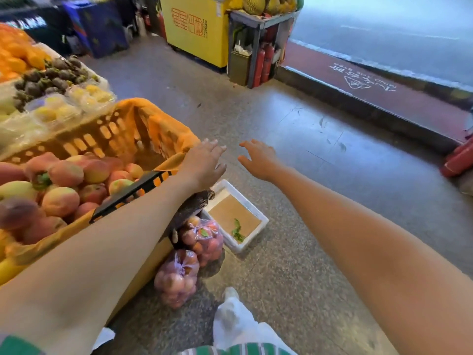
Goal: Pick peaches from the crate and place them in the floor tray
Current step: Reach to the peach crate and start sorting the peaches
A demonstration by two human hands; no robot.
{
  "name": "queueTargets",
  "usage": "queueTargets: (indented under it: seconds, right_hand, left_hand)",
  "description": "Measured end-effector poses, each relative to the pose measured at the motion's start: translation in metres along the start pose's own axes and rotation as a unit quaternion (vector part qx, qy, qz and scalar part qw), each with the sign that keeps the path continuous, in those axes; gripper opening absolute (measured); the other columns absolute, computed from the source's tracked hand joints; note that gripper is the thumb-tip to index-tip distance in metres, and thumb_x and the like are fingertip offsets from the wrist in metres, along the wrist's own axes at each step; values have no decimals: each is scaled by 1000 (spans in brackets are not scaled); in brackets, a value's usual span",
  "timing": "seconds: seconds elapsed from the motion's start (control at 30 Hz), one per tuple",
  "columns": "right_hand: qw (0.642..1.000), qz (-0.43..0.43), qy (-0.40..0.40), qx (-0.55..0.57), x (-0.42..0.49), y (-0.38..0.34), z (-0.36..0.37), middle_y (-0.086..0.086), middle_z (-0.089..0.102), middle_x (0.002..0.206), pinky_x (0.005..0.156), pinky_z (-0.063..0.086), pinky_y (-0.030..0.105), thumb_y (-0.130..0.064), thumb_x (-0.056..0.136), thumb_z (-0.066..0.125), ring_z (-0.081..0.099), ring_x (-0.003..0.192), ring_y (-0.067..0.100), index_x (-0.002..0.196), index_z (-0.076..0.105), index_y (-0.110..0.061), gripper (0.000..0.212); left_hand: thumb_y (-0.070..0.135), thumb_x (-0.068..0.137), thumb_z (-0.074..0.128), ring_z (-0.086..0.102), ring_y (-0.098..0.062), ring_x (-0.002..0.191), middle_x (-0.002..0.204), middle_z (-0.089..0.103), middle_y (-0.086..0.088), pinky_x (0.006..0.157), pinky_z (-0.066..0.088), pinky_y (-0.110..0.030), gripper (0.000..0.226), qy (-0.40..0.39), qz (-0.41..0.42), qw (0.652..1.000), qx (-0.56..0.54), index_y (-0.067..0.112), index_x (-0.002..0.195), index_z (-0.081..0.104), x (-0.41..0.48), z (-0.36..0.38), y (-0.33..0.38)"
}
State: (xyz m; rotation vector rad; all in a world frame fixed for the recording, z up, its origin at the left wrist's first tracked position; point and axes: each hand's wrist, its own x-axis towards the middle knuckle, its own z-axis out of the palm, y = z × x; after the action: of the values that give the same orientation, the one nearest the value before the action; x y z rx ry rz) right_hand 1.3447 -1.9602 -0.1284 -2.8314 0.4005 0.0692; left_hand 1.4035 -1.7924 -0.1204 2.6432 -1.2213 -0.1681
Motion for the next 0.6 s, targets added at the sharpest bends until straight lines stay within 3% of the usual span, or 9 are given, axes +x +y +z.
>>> queueTargets:
  seconds: [0.37,0.6]
  right_hand:
    - [986,-160,-40,16,151,-70,4,12,45,145,108,35,45,-32,99,45,40,134,30,143,40,-13,48]
    - [971,-221,-88,38,182,-130,40,8,42,147,107,39,44,-32,99,44,44,131,29,145,37,-15,49]
  left_hand:
    - [34,100,39,20,-30,145,156,26,-13,118,16,-40,52,21,-158,987,-2,14,147,32,44,-34,-105]
    - [43,98,37,17,-30,146,158,23,-9,118,16,-47,55,-47,-270,961,38,21,149,29,13,-27,-183]
